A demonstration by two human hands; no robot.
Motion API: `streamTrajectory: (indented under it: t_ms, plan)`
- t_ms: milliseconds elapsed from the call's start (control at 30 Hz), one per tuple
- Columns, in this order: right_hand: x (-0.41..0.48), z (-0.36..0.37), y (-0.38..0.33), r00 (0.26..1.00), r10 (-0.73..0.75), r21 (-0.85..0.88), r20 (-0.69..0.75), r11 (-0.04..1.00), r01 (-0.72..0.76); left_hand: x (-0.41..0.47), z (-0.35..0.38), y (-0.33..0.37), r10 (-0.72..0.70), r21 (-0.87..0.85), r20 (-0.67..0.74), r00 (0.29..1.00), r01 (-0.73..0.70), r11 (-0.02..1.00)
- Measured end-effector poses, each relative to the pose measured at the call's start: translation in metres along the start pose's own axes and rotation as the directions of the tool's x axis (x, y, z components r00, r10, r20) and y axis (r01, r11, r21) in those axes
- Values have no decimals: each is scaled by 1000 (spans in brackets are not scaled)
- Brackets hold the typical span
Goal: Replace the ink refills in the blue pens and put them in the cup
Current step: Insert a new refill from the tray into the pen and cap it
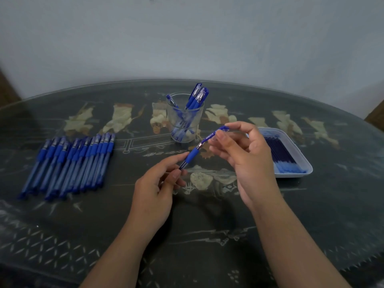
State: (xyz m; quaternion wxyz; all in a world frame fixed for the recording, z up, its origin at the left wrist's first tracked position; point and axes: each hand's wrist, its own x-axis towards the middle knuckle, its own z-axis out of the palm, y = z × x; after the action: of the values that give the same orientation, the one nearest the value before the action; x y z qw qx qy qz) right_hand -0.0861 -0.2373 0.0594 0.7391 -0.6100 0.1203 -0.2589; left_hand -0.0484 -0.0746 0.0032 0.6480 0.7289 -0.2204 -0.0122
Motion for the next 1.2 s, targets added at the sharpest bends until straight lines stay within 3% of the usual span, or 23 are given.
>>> streamTrajectory:
  t_ms: [133, 433, 1200]
  plan:
    - [1, -1, 0, 1000, -4, -23, 5, 1000, 4, 0, 1, 2, -5, -1, 18, 1000, 5, 1000]
    - [-1, 4, 13, 991, -116, -282, 70, 950, 131, -1, 1, 4, -8, 8, 32, 999, 8, 1000]
    - [-12, 14, 26, 980, -178, -261, 86, 945, 194, 1, 1, -1, 16, 7, -17, 1000, -16, 1000]
